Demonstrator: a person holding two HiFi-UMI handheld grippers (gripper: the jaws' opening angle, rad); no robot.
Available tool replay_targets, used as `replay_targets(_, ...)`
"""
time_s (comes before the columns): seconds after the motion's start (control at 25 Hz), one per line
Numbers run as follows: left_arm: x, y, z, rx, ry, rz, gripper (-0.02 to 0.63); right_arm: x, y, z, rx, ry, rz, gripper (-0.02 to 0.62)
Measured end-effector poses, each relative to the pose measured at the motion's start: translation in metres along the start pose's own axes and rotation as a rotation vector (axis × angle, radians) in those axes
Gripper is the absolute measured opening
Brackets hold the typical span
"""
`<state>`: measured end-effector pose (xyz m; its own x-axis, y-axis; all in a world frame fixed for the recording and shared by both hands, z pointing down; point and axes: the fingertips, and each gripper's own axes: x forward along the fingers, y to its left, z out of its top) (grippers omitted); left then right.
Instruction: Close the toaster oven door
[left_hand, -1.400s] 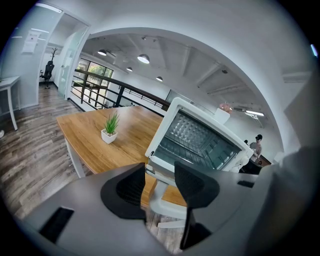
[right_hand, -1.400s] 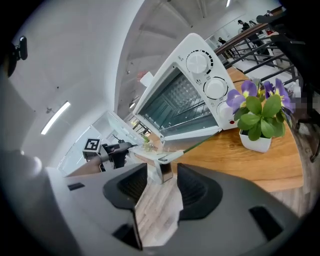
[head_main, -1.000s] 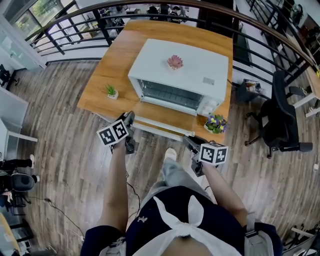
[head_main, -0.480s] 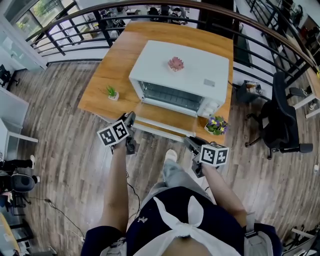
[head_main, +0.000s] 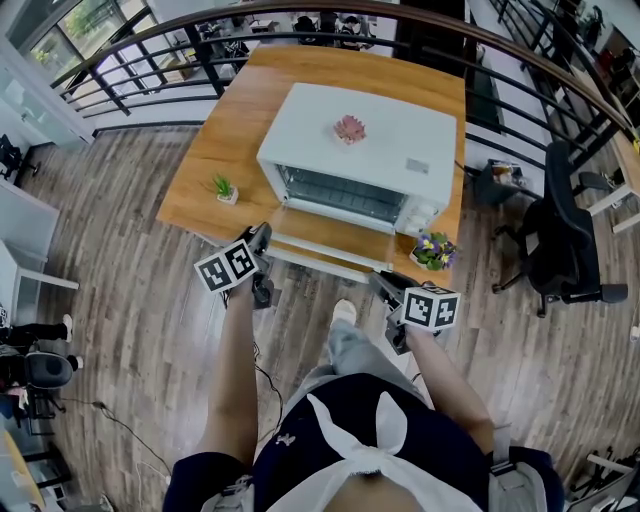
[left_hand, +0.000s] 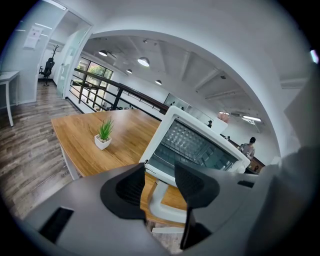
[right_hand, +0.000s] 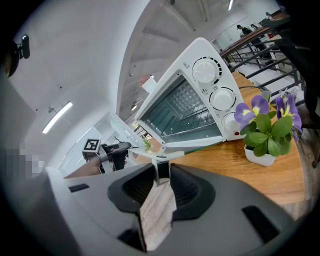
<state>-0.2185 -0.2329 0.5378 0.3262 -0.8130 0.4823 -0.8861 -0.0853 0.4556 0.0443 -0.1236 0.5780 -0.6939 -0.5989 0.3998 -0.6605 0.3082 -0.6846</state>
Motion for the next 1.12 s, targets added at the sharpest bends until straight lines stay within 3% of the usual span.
replay_targets(1.12,0.012,-0.016,0.028,-0.025,-0.045,-0.058,0.196,-0.005,0.006,0.033,0.005,-0.08,0.027,0.11)
